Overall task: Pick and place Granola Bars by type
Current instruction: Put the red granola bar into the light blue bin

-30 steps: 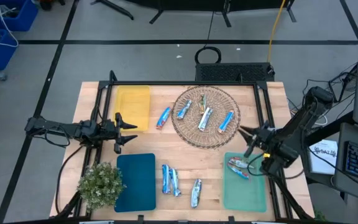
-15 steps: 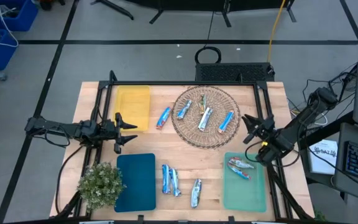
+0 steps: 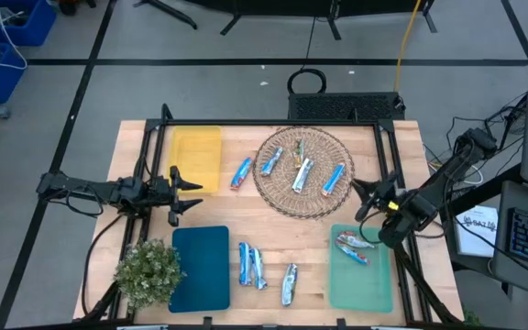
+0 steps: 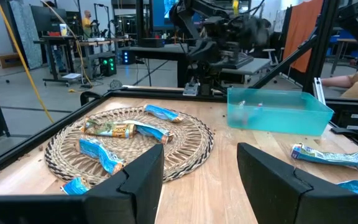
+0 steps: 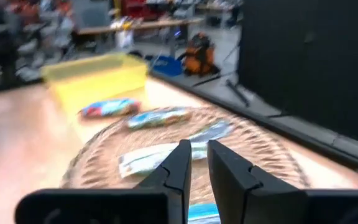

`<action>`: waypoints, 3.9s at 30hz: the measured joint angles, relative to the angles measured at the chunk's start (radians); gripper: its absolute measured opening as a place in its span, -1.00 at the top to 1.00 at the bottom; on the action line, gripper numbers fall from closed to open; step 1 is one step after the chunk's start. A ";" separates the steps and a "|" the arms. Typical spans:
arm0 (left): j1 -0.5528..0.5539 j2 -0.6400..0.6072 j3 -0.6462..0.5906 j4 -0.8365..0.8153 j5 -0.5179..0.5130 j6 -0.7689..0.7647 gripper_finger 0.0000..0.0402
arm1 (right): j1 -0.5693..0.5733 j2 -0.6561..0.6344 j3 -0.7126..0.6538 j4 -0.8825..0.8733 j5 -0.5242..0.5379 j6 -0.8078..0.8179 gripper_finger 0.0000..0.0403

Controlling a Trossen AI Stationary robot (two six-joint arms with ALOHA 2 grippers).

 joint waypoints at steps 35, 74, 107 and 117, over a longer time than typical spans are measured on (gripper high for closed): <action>0.000 0.000 0.000 0.000 0.000 0.000 -0.04 | -1.012 -0.166 -0.107 1.010 -1.295 -1.131 0.82; 0.000 0.000 0.000 0.000 0.000 0.000 -0.04 | -1.011 -0.441 -0.426 1.310 -1.275 -1.248 0.93; 0.042 0.121 0.095 -0.156 -0.091 -0.404 -0.04 | -1.011 -0.440 -0.432 1.261 -1.276 -1.222 0.92; 0.108 0.583 0.370 -0.259 -0.053 -0.563 -0.04 | -1.011 -0.440 -0.433 1.255 -1.277 -1.221 0.92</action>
